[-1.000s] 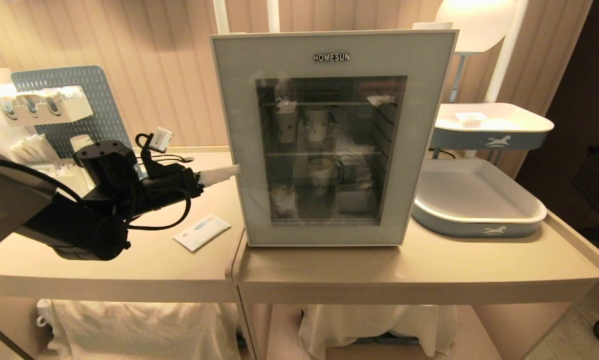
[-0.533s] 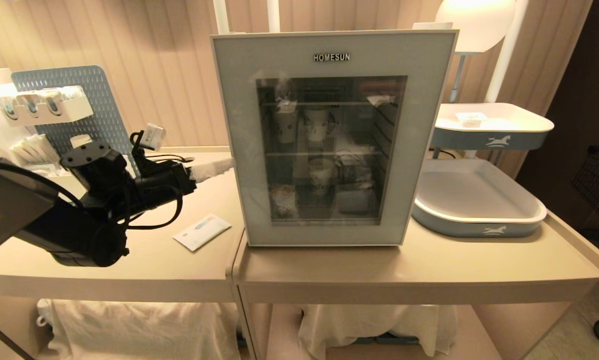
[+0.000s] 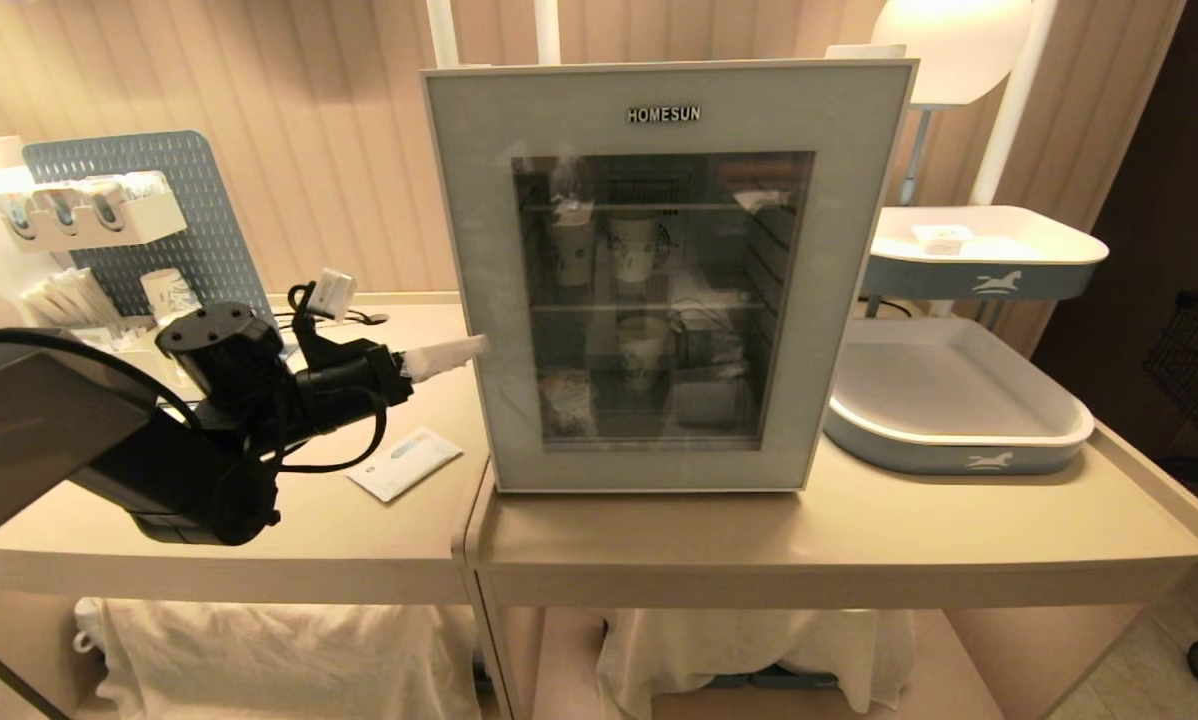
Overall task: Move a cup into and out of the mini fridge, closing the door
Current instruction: Open the freezer door
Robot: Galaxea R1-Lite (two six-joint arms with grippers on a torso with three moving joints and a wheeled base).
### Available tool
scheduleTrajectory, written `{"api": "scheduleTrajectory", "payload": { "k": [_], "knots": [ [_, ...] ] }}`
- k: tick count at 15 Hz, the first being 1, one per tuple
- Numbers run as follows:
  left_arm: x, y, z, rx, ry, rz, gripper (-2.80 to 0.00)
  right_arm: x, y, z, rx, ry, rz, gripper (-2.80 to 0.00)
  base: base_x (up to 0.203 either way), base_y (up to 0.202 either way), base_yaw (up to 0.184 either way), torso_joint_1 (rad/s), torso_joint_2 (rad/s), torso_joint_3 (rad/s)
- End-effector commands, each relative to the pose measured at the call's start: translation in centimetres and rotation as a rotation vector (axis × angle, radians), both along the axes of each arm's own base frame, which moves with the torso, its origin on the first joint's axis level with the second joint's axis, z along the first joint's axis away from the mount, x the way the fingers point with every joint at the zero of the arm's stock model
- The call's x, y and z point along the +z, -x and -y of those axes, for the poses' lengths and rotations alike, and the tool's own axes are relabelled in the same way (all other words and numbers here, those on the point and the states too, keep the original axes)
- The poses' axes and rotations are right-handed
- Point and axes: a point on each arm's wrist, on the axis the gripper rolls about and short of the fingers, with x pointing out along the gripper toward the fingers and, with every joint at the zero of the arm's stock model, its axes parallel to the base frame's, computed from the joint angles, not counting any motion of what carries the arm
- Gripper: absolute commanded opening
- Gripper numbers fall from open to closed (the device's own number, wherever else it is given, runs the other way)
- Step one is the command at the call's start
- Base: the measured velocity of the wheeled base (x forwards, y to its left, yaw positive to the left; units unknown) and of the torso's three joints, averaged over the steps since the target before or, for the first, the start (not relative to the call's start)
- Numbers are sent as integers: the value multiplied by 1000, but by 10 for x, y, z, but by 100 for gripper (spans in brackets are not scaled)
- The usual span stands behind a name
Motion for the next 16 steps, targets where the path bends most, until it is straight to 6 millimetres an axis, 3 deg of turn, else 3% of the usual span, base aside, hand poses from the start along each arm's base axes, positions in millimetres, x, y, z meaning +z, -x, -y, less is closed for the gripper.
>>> {"api": "scheduleTrajectory", "payload": {
  "k": [1,7,16],
  "knots": [
    [-1,2,6,-25,3,-8,0,0,0,0,0,0,0,-280,0,0,0,0,0,0],
    [27,21,6,-47,33,-4,0,0,0,0,1,0,-1,-280,0,0,0,0,0,0],
    [26,43,4,-255,-15,10,0,0,0,0,0,-10,-1,-280,0,0,0,0,0,0]
  ]
}}
